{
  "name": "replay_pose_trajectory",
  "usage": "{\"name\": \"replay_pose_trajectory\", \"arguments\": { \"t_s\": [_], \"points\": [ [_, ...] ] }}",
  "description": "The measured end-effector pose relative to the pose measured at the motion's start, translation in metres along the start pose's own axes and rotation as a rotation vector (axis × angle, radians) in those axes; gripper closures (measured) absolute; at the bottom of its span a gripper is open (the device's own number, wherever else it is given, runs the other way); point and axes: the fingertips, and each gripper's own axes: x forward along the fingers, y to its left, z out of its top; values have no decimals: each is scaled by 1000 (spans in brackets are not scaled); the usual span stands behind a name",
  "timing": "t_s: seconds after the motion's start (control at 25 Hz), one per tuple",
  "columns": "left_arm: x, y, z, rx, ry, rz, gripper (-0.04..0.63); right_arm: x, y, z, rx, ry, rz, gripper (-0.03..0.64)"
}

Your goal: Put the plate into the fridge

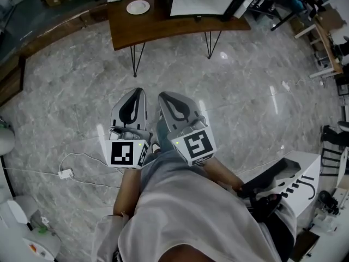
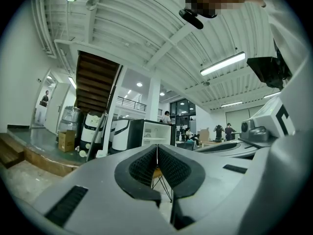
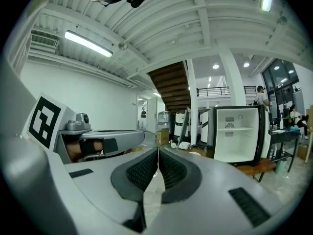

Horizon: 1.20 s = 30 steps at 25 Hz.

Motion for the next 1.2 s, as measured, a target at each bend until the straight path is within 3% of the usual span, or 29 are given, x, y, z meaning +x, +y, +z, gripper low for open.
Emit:
{"name": "replay_pose_trajectory", "arguments": {
  "t_s": [0.28, 0.48, 0.68, 0.8, 1.2],
  "points": [
    [135, 48, -7, -2, 16, -9, 575, 103, -95, 9, 18, 4, 3, 600],
    [228, 72, -10, 51, 17, 6, 575, 170, -168, 17, 18, 0, 10, 600],
    [312, 100, -14, 27, 17, 6, 574, 232, -225, 25, 31, -14, 36, 600],
    [341, 108, -18, 49, 24, 17, 574, 251, -247, 28, 34, -44, 58, 600],
    [393, 143, -32, 28, 52, 46, 574, 305, -289, 11, 59, 13, 54, 600]
  ]
}}
